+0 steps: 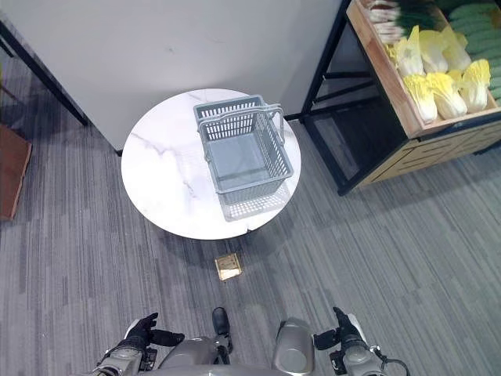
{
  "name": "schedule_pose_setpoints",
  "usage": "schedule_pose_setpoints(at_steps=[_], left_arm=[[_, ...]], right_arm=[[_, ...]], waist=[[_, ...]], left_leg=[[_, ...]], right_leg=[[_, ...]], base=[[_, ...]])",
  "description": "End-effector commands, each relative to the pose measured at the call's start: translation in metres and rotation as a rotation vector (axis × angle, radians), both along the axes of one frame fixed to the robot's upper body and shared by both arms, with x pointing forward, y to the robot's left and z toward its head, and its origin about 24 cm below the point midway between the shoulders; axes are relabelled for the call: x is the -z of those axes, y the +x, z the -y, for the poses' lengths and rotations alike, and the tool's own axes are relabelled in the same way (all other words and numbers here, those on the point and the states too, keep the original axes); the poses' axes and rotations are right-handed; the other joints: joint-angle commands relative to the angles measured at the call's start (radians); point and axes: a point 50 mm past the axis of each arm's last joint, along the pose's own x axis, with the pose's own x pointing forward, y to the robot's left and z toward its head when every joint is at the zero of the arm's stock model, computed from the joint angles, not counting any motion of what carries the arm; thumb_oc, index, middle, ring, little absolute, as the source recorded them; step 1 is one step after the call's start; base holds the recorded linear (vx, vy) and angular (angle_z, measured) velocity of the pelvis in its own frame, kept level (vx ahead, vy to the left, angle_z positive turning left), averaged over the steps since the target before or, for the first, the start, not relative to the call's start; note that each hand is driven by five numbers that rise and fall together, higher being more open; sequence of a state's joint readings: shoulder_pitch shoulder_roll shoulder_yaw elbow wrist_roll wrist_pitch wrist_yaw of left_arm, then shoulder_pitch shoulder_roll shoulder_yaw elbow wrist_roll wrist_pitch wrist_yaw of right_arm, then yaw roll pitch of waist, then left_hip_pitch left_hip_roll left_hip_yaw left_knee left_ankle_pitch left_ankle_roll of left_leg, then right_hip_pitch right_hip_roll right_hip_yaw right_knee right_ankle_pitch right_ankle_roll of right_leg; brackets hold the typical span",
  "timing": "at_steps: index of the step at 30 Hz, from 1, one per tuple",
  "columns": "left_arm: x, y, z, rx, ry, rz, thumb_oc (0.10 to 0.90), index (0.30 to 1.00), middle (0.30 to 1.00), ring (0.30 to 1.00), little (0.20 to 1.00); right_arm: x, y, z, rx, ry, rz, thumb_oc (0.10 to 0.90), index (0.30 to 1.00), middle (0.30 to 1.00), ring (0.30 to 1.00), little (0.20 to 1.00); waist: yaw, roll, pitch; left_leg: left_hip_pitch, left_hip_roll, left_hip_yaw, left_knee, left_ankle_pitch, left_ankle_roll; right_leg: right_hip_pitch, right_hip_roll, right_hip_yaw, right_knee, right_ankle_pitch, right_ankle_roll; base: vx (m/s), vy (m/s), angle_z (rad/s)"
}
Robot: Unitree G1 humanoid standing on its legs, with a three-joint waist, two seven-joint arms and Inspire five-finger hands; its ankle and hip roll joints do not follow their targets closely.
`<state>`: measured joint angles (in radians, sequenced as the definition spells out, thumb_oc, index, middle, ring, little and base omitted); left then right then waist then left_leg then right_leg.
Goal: Get the vegetables into the basket
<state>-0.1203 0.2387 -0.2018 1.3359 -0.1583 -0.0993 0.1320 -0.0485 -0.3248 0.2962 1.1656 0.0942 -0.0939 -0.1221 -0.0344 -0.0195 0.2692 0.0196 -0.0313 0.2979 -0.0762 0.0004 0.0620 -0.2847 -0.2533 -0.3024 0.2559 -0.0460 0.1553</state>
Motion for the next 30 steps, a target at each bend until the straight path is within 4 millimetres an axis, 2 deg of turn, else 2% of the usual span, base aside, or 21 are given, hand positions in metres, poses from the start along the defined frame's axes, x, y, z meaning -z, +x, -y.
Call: schedule_pose_setpoints(at_steps=[1,3,6,7,8,11,12,13,15,16,17,18,20,22,25,30], left_arm=[[0.001,-0.009,-0.004,-0.029,0.008,0.007,0.9,1.0,1.0,1.0,1.0],[0.002,-0.013,-0.002,-0.037,0.002,0.0,0.9,1.0,1.0,1.0,1.0],[0.003,-0.011,0.002,-0.051,-0.012,0.006,0.9,1.0,1.0,1.0,1.0],[0.004,-0.009,0.008,-0.047,-0.033,0.015,0.9,1.0,1.0,1.0,1.0],[0.004,-0.009,0.009,-0.047,-0.033,0.015,0.9,1.0,1.0,1.0,1.0],[0.005,-0.006,0.017,-0.025,-0.054,0.02,0.9,1.0,1.0,1.0,1.0],[0.005,-0.005,0.018,-0.02,-0.056,0.023,0.9,1.0,1.0,1.0,1.0],[0.005,-0.007,0.02,-0.012,-0.06,0.018,0.9,1.0,1.0,1.0,1.0],[0.005,-0.006,0.022,-0.009,-0.062,0.022,0.9,1.0,1.0,1.0,1.0],[0.006,-0.007,0.023,-0.004,-0.06,0.022,0.9,1.0,1.0,1.0,1.0],[0.006,-0.007,0.023,-0.004,-0.06,0.022,0.9,1.0,1.0,1.0,1.0],[0.006,-0.006,0.024,0.009,-0.056,0.026,0.9,1.0,1.0,1.0,1.0],[0.005,-0.005,0.023,0.011,-0.056,0.028,0.9,1.0,1.0,1.0,1.0],[0.006,-0.007,0.022,0.013,-0.052,0.019,0.9,1.0,1.0,1.0,1.0],[0.004,-0.005,0.017,0.032,-0.034,0.015,0.9,1.0,1.0,1.0,1.0],[0.003,-0.006,0.008,0.017,-0.012,0.012,0.9,1.0,1.0,1.0,1.0]], right_arm=[[0.0,0.015,-0.025,-0.058,0.083,0.057,0.9,1.0,1.0,1.0,1.0],[0.001,0.009,-0.019,-0.048,0.077,0.036,0.9,1.0,1.0,1.0,1.0],[0.0,0.007,-0.012,-0.043,0.059,0.03,0.9,1.0,1.0,1.0,1.0],[-0.003,0.007,-0.003,-0.041,0.034,0.033,0.9,1.0,1.0,1.0,1.0],[-0.003,0.007,-0.003,-0.041,0.034,0.033,0.9,1.0,1.0,1.0,1.0],[-0.007,0.01,0.007,-0.021,0.011,0.053,0.9,1.0,1.0,1.0,1.0],[-0.008,0.01,0.009,-0.017,0.004,0.052,0.9,1.0,1.0,1.0,1.0],[-0.008,0.008,0.012,-0.009,-0.001,0.049,0.9,1.0,1.0,1.0,1.0],[-0.008,0.008,0.013,-0.004,-0.005,0.049,0.9,1.0,1.0,1.0,1.0],[-0.007,0.005,0.015,0.001,-0.015,0.04,0.9,1.0,1.0,1.0,1.0],[-0.007,0.005,0.015,0.001,-0.015,0.04,0.9,1.0,1.0,1.0,1.0],[-0.006,0.002,0.017,-0.004,-0.033,0.027,0.9,1.0,1.0,1.0,1.0],[-0.006,0.001,0.018,-0.01,-0.036,0.023,0.9,1.0,1.0,1.0,1.0],[-0.004,-0.003,0.016,-0.015,-0.036,0.005,0.9,1.0,1.0,1.0,1.0],[0.001,-0.012,0.012,-0.008,-0.03,-0.032,0.9,1.0,1.0,1.0,1.0],[0.005,-0.013,-0.002,-0.021,0.007,-0.043,0.9,1.0,1.0,1.0,1.0]], waist=[[-0.024,-0.038,-0.006],[-0.029,-0.038,-0.008],[-0.037,-0.022,-0.016],[-0.037,-0.007,-0.017],[-0.039,-0.006,-0.017],[-0.037,-0.001,-0.011],[-0.035,0.002,-0.009],[-0.036,0.012,-0.014],[-0.037,0.017,-0.019],[-0.037,0.028,-0.028],[-0.036,0.027,-0.027],[-0.03,0.034,-0.034],[-0.027,0.037,-0.033],[-0.032,0.038,-0.037],[-0.04,0.023,-0.04],[-0.035,-0.005,-0.037]], left_leg=[[-0.028,0.149,-0.039,0.057,0.012,-0.144],[0.014,0.159,-0.071,0.088,-0.019,-0.163],[0.014,0.181,-0.09,0.115,-0.009,-0.183],[-0.014,0.197,-0.116,0.181,0.029,-0.204],[-0.015,0.198,-0.118,0.183,0.029,-0.205],[-0.079,0.205,-0.141,0.327,0.085,-0.235],[-0.09,0.208,-0.139,0.333,0.105,-0.237],[-0.088,0.23,-0.111,0.274,0.136,-0.237],[-0.077,0.237,-0.097,0.228,0.139,-0.236],[-0.082,0.253,-0.084,0.128,0.144,-0.237],[-0.079,0.252,-0.082,0.124,0.146,-0.237],[-0.102,0.278,-0.097,0.047,0.169,-0.243],[-0.101,0.28,-0.106,0.051,0.175,-0.246],[-0.087,0.274,-0.093,0.044,0.148,-0.235],[-0.047,0.238,-0.06,0.016,0.122,-0.214],[-0.044,0.201,-0.037,-0.011,0.094,-0.191]], right_leg=[[0.073,-0.033,0.137,-0.267,0.232,0.074],[0.067,-0.032,0.14,-0.232,0.234,0.074],[0.086,-0.01,0.108,-0.234,0.221,0.057],[0.115,0.017,0.084,-0.244,0.197,0.032],[0.116,0.018,0.082,-0.245,0.197,0.032],[0.172,0.039,0.048,-0.271,0.168,-0.003],[0.189,0.046,0.037,-0.277,0.159,-0.01],[0.211,0.057,0.024,-0.291,0.149,-0.013],[0.22,0.06,0.021,-0.3,0.146,-0.009],[0.216,0.06,0.024,-0.299,0.14,0.001],[0.217,0.059,0.025,-0.298,0.14,0.001],[0.227,0.047,0.03,-0.301,0.128,0.014],[0.228,0.046,0.035,-0.295,0.124,0.016],[0.224,0.042,0.051,-0.28,0.121,0.021],[0.219,0.015,0.094,-0.267,0.145,0.035],[0.185,-0.018,0.125,-0.281,0.195,0.068]], base=[[0.34,-0.251,0.56],[0.41,-0.348,0.75],[0.26,-0.339,0.6],[0.11,-0.205,0.42],[0.15,-0.313,0.23],[0.12,-0.244,0.2],[0.15,-0.197,0.13],[0.11,-0.11,0.17],[0.11,-0.005,0.27],[0.1,0.031,0.16],[0.17,0.112,0.03],[0.11,0.087,-0.06],[0.1,0.091,-0.11],[0.09,0.152,-0.47],[0.08,0.22,-0.36],[0.0,0.186,-0.05]])
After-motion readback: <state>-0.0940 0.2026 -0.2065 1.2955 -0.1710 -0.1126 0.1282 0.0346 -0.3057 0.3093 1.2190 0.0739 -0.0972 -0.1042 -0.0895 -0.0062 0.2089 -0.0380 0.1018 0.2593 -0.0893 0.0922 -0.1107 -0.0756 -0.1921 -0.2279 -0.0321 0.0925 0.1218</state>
